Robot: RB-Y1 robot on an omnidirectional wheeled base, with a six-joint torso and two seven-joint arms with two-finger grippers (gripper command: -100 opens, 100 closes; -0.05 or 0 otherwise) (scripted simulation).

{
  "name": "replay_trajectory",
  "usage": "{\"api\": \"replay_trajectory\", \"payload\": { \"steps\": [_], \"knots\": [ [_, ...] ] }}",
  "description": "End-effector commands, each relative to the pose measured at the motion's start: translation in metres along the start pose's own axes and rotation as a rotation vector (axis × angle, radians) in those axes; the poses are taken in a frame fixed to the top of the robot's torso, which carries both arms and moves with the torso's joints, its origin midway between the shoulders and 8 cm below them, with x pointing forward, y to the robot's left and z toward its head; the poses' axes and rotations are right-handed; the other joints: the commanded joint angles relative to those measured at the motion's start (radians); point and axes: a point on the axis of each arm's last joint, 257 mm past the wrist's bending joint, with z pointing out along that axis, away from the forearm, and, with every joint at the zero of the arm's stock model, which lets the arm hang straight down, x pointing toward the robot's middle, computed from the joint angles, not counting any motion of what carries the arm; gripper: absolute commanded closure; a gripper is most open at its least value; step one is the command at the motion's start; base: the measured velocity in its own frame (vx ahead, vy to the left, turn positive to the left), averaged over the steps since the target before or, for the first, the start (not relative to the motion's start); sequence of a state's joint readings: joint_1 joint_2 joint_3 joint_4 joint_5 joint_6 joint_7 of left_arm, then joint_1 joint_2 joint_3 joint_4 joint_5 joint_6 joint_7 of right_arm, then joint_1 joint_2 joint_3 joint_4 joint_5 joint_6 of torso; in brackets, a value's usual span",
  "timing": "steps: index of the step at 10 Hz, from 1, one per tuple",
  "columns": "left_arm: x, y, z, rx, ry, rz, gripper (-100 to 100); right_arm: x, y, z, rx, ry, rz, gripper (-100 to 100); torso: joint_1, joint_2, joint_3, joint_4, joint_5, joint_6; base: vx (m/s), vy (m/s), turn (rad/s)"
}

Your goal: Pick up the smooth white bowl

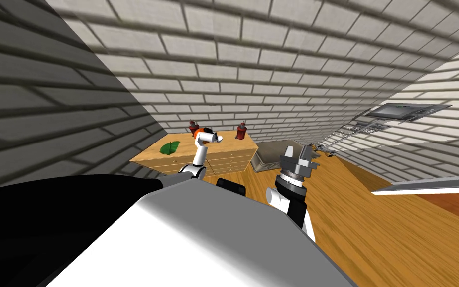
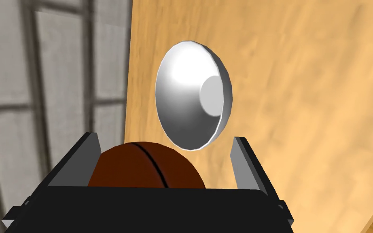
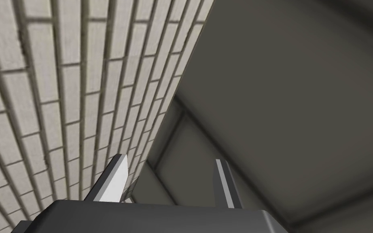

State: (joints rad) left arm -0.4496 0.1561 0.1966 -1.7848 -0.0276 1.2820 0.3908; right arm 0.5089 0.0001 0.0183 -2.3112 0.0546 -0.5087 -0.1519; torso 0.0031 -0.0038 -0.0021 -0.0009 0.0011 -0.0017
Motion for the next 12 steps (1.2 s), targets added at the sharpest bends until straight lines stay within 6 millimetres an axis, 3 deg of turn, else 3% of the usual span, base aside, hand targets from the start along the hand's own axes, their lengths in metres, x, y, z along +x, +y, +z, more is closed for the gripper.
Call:
{"api": "replay_trajectory", "payload": {
  "steps": [1,8,11,12],
  "knots": [
    [-0.004,0.010,0.003,-0.050,-0.024,-0.001,-100,0.000,0.000,0.000,0.000,0.000,0.000,0,0.000,0.000,0.000,0.000,0.000,0.000,0.056,0.054,-0.075],
    [-0.020,0.052,0.005,-0.235,-0.114,0.001,-100,0.000,0.000,0.000,0.000,0.000,0.000,0,0.002,-0.003,-0.002,-0.001,0.000,0.000,0.057,0.058,-0.083],
    [-0.032,0.084,0.005,-0.345,-0.166,0.001,-100,0.000,0.000,0.000,0.000,0.000,0.000,0,0.000,-0.001,-0.001,0.000,0.000,0.000,0.051,0.048,-0.073],
    [-0.032,0.084,0.005,-0.345,-0.166,0.001,-100,0.000,0.000,0.000,0.000,0.000,0.000,0,0.001,-0.002,-0.001,-0.001,0.000,0.000,0.037,0.045,-0.026]
  ]
}}
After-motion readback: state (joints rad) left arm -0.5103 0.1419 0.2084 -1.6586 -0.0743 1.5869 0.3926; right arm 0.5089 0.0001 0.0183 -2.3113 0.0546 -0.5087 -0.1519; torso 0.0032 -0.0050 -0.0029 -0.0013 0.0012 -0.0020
